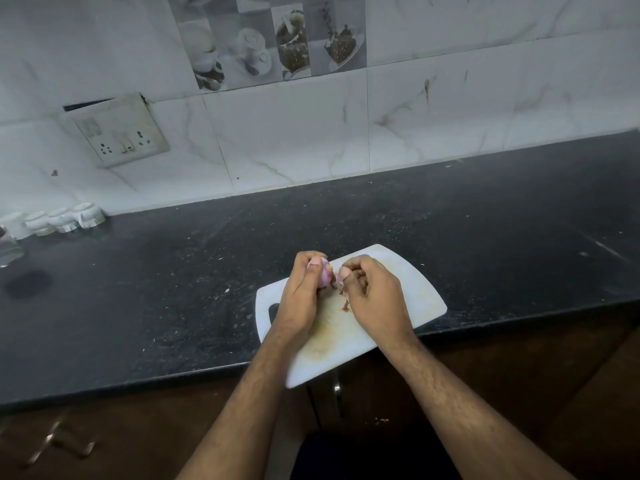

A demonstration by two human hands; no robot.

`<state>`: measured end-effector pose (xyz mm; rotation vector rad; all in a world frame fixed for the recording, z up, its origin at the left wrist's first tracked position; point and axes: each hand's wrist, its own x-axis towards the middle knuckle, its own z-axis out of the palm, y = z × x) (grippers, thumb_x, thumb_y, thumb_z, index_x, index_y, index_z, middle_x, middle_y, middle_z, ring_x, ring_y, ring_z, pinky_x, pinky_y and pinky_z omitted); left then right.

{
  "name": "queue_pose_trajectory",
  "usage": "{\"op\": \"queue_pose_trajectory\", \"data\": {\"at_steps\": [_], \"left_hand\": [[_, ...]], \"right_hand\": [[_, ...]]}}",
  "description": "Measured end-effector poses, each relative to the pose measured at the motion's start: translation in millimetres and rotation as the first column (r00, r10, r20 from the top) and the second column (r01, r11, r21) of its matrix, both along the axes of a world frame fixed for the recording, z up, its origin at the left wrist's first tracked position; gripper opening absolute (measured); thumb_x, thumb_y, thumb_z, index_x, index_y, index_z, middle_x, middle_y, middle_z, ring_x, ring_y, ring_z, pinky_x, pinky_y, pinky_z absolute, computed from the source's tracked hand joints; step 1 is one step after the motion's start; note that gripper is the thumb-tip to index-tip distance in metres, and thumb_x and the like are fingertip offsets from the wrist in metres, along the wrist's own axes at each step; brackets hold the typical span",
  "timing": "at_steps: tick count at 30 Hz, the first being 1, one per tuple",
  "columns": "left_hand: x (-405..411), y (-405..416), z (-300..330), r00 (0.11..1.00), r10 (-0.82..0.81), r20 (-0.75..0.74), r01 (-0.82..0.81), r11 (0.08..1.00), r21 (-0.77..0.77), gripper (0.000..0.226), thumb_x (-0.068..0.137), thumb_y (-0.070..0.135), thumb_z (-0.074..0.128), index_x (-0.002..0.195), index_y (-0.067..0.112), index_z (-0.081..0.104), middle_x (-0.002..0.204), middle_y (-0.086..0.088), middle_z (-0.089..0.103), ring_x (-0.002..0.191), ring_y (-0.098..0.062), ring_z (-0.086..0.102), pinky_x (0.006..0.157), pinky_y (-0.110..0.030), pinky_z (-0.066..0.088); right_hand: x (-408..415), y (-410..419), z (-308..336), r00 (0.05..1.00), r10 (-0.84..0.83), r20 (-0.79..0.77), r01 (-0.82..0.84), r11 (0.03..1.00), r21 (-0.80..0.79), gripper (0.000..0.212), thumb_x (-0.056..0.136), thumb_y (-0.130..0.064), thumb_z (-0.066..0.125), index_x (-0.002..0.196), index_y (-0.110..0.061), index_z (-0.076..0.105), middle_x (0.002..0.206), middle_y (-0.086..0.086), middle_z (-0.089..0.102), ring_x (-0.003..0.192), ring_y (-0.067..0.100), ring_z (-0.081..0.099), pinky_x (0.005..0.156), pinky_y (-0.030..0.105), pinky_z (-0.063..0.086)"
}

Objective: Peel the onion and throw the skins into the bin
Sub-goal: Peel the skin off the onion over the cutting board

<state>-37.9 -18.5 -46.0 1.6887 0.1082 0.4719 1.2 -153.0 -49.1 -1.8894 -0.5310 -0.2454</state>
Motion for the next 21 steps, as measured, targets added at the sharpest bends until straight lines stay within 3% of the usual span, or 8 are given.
{"op": "queue_pose_trajectory", "data": {"at_steps": [2, 5, 10, 15, 19, 21], "left_hand": [[1, 2, -2, 1.000, -0.011, -0.003, 0.011, 1.000, 0.003, 0.029, 0.107, 0.043, 0.043, 0.106, 0.019, 0.060, 0.091, 0.006, 0.061, 0.080, 0.000, 0.056, 0.074, -0.014, 0.045], [2, 2, -6, 0.998, -0.061, -0.019, 0.061, 0.998, -0.019, 0.030, 0.101, 0.047, 0.047, 0.104, 0.022, 0.062, 0.093, 0.008, 0.065, 0.092, -0.008, 0.062, 0.082, -0.022, 0.051], [-1, 0, -3, 0.995, -0.091, -0.041, 0.094, 0.994, 0.061, 0.035, 0.101, 0.050, 0.044, 0.104, 0.020, 0.061, 0.087, 0.014, 0.062, 0.078, 0.004, 0.057, 0.073, -0.012, 0.045], [-1, 1, -3, 0.993, -0.104, -0.061, 0.111, 0.986, 0.128, 0.042, 0.102, 0.053, 0.041, 0.107, 0.015, 0.059, 0.094, 0.011, 0.062, 0.080, 0.004, 0.055, 0.075, -0.015, 0.045], [-1, 1, -2, 0.991, -0.103, -0.080, 0.115, 0.982, 0.152, 0.039, 0.101, 0.053, 0.042, 0.108, 0.018, 0.058, 0.098, 0.010, 0.061, 0.082, 0.007, 0.055, 0.076, -0.013, 0.046], [-1, 1, -4, 0.990, -0.103, -0.095, 0.117, 0.982, 0.151, 0.035, 0.105, 0.050, 0.043, 0.108, 0.018, 0.059, 0.098, 0.009, 0.063, 0.085, 0.005, 0.057, 0.078, -0.014, 0.047]], "right_hand": [[-3, -3, 4, 0.999, 0.044, 0.005, -0.044, 0.998, 0.045, 0.014, 0.100, -0.030, 0.062, 0.110, -0.022, 0.067, 0.094, -0.010, 0.071, 0.079, 0.005, 0.066, 0.064, 0.013, 0.053], [-3, -3, 7, 0.995, 0.103, 0.001, -0.103, 0.992, 0.071, 0.011, 0.099, -0.034, 0.064, 0.105, -0.025, 0.067, 0.088, -0.012, 0.071, 0.072, 0.011, 0.066, 0.066, 0.027, 0.059], [-3, -7, 8, 0.995, 0.100, 0.031, -0.102, 0.992, 0.075, 0.006, 0.098, -0.024, 0.066, 0.092, -0.021, 0.065, 0.082, -0.010, 0.067, 0.073, 0.011, 0.061, 0.061, 0.013, 0.048], [2, -6, 4, 0.996, 0.063, 0.067, -0.063, 0.998, 0.000, 0.009, 0.100, -0.024, 0.061, 0.091, -0.022, 0.062, 0.087, -0.014, 0.063, 0.087, 0.009, 0.058, 0.073, 0.019, 0.047], [5, -5, 1, 0.994, 0.084, 0.074, -0.076, 0.992, -0.103, 0.013, 0.103, -0.022, 0.053, 0.091, -0.021, 0.059, 0.090, -0.017, 0.057, 0.094, 0.008, 0.051, 0.073, 0.009, 0.039], [7, -4, -1, 0.992, 0.079, 0.098, -0.065, 0.989, -0.133, 0.014, 0.104, -0.021, 0.051, 0.091, -0.023, 0.056, 0.090, -0.018, 0.055, 0.094, 0.009, 0.049, 0.075, 0.016, 0.038]]}}
